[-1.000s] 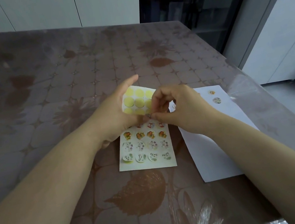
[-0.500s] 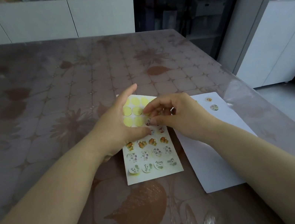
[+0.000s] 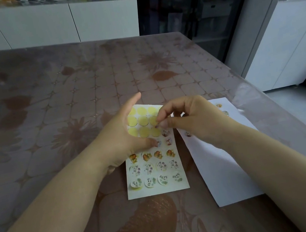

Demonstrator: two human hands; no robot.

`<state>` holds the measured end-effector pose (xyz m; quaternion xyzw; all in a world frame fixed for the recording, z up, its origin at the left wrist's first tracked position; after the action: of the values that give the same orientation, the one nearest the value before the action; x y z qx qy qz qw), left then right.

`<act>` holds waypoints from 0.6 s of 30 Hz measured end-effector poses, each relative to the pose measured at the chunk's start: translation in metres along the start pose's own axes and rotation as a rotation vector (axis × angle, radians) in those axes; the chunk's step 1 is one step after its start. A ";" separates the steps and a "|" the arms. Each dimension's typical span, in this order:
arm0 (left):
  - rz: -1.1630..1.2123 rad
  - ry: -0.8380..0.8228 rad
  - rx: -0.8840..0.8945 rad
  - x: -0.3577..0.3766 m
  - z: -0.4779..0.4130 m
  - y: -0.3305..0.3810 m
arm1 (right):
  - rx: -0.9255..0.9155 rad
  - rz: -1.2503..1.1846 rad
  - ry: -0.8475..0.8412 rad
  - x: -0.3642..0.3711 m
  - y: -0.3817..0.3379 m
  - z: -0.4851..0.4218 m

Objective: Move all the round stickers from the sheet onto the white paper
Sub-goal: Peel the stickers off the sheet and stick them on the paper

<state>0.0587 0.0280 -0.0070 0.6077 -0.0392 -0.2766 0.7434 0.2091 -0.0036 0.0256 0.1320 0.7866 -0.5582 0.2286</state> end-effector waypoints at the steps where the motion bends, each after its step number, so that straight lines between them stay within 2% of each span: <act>1: 0.017 -0.013 -0.004 0.000 0.000 0.000 | 0.020 0.001 0.038 -0.008 0.000 0.000; 3: 0.058 -0.033 -0.007 0.000 0.000 -0.001 | 0.072 0.021 0.102 -0.033 0.001 0.004; 5: 0.051 0.000 0.012 -0.002 0.000 -0.002 | 0.151 0.111 0.096 -0.062 0.005 0.013; 10: 0.079 0.067 0.016 -0.006 -0.002 -0.001 | 0.498 0.298 -0.099 -0.098 0.041 0.034; 13: 0.073 0.070 0.012 -0.006 -0.001 -0.002 | 0.558 0.372 -0.115 -0.096 0.053 0.034; 18: 0.058 0.085 -0.007 -0.007 -0.001 -0.003 | 0.578 0.342 -0.126 -0.087 0.065 0.029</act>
<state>0.0520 0.0317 -0.0076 0.6150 -0.0240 -0.2290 0.7542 0.3201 -0.0045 0.0083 0.2867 0.5466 -0.7187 0.3201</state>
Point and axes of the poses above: each hand's wrist, its own z-axis away from the middle knuckle, its own x-axis out of the palm, y = z × x, the point moved 5 cm from there along -z, towards the middle knuckle, and after that the axes turned 12 degrees about -x, right-handed, at the moved point
